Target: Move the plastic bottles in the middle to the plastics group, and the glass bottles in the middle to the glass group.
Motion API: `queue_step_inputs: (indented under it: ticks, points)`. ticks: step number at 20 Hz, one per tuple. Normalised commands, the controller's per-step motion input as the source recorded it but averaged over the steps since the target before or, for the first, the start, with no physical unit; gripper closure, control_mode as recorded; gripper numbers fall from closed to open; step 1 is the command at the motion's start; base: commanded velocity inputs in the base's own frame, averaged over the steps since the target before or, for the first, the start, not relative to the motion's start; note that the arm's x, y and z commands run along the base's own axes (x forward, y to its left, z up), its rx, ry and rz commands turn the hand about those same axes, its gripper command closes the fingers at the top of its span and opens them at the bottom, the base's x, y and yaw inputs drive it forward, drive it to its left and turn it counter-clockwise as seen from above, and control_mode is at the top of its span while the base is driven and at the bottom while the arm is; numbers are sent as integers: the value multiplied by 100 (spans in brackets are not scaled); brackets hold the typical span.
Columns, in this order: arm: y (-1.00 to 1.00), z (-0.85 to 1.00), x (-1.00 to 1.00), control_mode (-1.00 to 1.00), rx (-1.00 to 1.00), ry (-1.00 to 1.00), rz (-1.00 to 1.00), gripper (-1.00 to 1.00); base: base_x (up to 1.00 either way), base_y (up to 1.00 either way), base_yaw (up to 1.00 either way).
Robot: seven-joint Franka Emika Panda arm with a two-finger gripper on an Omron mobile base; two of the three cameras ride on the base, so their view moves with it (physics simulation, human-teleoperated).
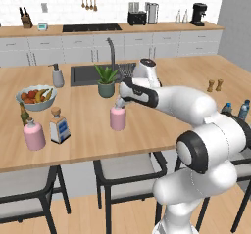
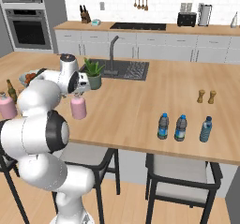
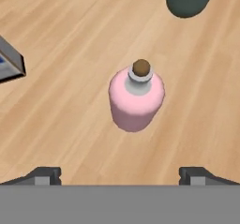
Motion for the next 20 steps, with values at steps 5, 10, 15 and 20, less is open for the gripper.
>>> queue_step_inputs:
  ticks: [5, 10, 15, 20]
  points:
    - [-6, 0, 13, -100, -3, 22, -8, -100, 0, 0, 0]
    - [14, -4, 33, -100, -6, 21, -18, -100, 0, 0, 0]
    - [13, -15, 4, -100, -1, -15, -4, -100, 0, 0, 0]
    - [25, -22, 7, -100, 0, -31, -1, -100, 0, 0, 0]
